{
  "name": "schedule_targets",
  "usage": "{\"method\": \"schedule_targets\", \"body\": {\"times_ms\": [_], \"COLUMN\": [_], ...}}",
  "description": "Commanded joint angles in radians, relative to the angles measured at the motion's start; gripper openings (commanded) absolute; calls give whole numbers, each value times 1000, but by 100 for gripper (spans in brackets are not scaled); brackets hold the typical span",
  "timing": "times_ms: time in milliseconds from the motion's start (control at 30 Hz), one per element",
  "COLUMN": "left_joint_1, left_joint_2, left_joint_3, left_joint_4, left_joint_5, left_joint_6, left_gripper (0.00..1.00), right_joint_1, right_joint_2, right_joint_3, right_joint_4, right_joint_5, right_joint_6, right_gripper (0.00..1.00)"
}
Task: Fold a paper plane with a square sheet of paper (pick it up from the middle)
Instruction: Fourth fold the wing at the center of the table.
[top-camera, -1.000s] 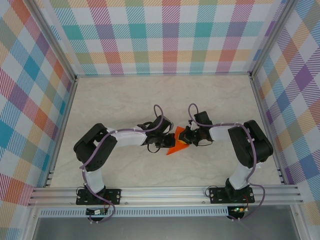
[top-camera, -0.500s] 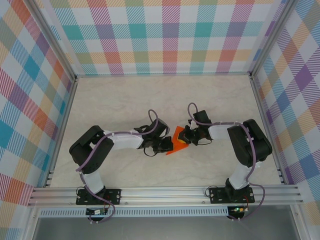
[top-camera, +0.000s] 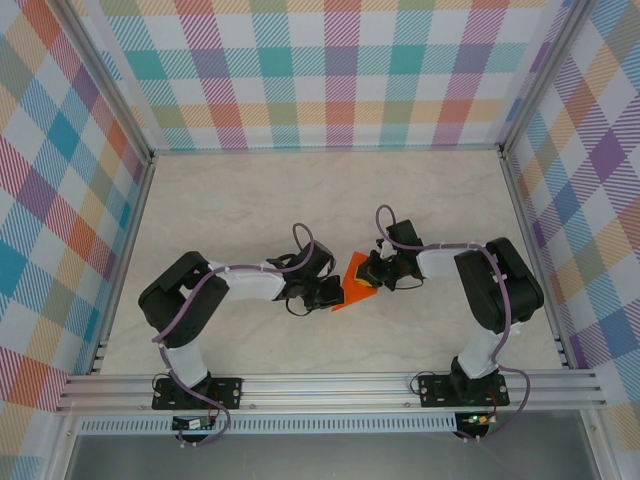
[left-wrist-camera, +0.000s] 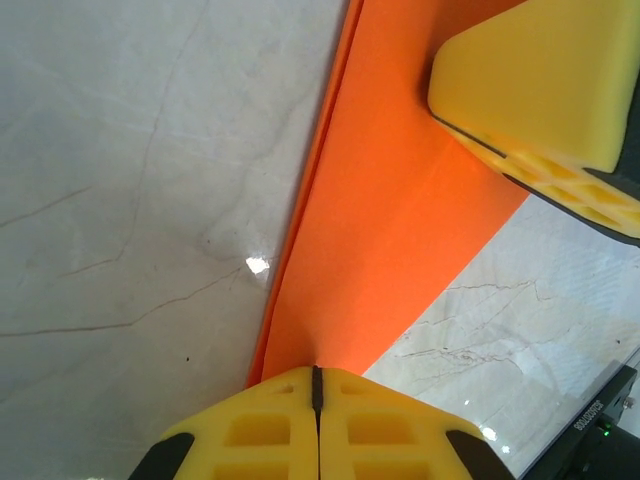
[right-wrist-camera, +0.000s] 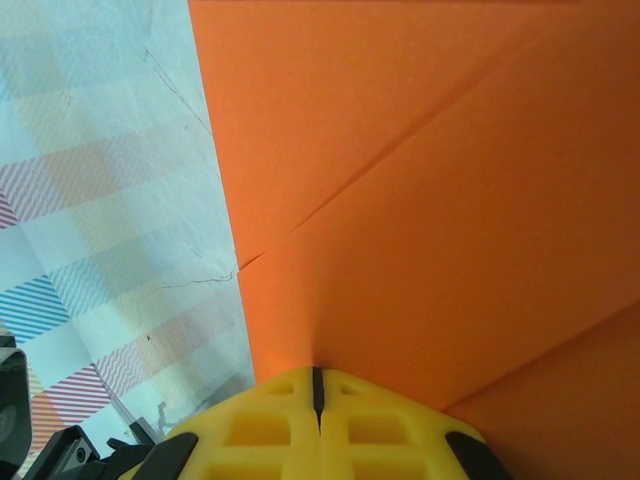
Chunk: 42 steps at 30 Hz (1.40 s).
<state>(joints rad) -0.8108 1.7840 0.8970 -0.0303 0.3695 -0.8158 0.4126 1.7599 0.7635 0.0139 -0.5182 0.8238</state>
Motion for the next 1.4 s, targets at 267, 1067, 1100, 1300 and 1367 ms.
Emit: {"method": "schedule_targets", "body": {"times_ms": [267,1067,1100,1300,1367], "left_joint_1": [3,4,5,12,12], "left_joint_2": [-5,-7,-7,-25,-28], "left_joint_3": [-21,-53,-51,-49,-74], "left_joint_4": [-71,-170,-182,-290,-301], "left_joint_5": [-35,-44,-48,-35,-36], "left_joint_6": [9,5,7,10,-1], "left_gripper": [5,5,5,4,4], "right_joint_1": [5,5,5,5,4], "right_joint_2": [80,97,96,93,89], "right_joint_3": [-18,-15,-16,-14,-13], "right_joint_4": [-117,-132,-133,-145,-151], "right_joint_5": [140,147,147,152,156], "right_joint_6": [0,-2,-2,-3,-8], "right_gripper": [4,4,4,4,4]}}
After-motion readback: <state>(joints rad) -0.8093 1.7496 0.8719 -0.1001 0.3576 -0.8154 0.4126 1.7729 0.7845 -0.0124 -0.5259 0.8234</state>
